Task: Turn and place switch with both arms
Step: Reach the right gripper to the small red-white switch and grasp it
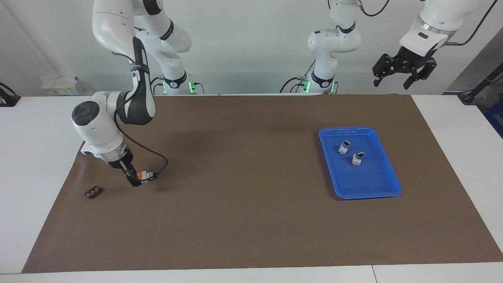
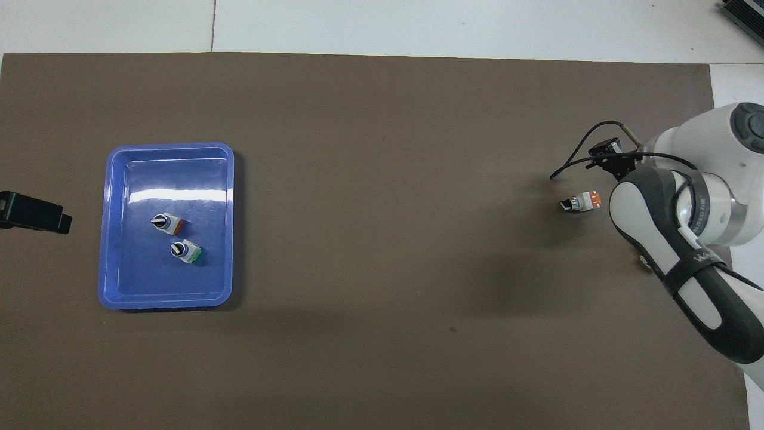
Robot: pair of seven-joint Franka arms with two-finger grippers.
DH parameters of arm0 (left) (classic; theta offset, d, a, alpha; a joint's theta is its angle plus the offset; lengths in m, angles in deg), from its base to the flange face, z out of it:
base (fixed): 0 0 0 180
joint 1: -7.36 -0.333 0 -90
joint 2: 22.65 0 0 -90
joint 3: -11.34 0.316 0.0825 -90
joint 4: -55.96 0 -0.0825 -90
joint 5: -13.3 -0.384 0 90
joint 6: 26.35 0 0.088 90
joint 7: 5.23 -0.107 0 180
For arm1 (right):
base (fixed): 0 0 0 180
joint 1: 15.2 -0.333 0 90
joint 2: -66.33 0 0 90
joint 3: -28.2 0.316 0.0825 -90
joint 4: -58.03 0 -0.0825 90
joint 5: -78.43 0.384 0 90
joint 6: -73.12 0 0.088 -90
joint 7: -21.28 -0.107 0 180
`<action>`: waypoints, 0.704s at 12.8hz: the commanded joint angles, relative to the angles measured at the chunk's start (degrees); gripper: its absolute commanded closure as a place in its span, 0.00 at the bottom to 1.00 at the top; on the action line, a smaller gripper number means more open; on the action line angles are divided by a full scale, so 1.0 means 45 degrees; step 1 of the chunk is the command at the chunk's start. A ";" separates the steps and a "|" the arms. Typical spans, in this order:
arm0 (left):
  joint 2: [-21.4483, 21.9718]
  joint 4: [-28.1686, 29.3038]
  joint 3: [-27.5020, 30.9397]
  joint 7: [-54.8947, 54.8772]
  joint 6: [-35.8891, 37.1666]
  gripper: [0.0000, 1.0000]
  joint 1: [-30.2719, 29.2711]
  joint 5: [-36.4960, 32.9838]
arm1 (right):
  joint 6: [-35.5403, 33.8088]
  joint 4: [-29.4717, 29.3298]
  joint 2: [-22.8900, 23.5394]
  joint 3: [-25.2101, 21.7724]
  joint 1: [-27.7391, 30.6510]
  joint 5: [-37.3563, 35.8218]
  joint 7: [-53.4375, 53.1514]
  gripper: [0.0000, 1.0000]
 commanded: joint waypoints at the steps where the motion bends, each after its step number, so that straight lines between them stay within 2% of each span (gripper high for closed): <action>1: 0.0321 0.0360 -0.0029 -0.0089 -0.0013 0.00 -0.0136 0.0119 | 0.1274 0.0945 -0.0015 0.0183 0.0236 0.0766 -0.0737 0.00; 4: 0.0321 0.0360 -0.0029 -0.0089 -0.0013 0.00 -0.0136 0.0119 | 0.1414 0.0945 0.0182 0.0183 0.0101 0.1939 -0.0838 0.00; 9: 0.0321 0.0360 -0.0029 -0.0089 -0.0013 0.00 -0.0136 0.0119 | 0.1570 0.1140 0.0455 0.0183 0.0412 0.2118 -0.0020 0.00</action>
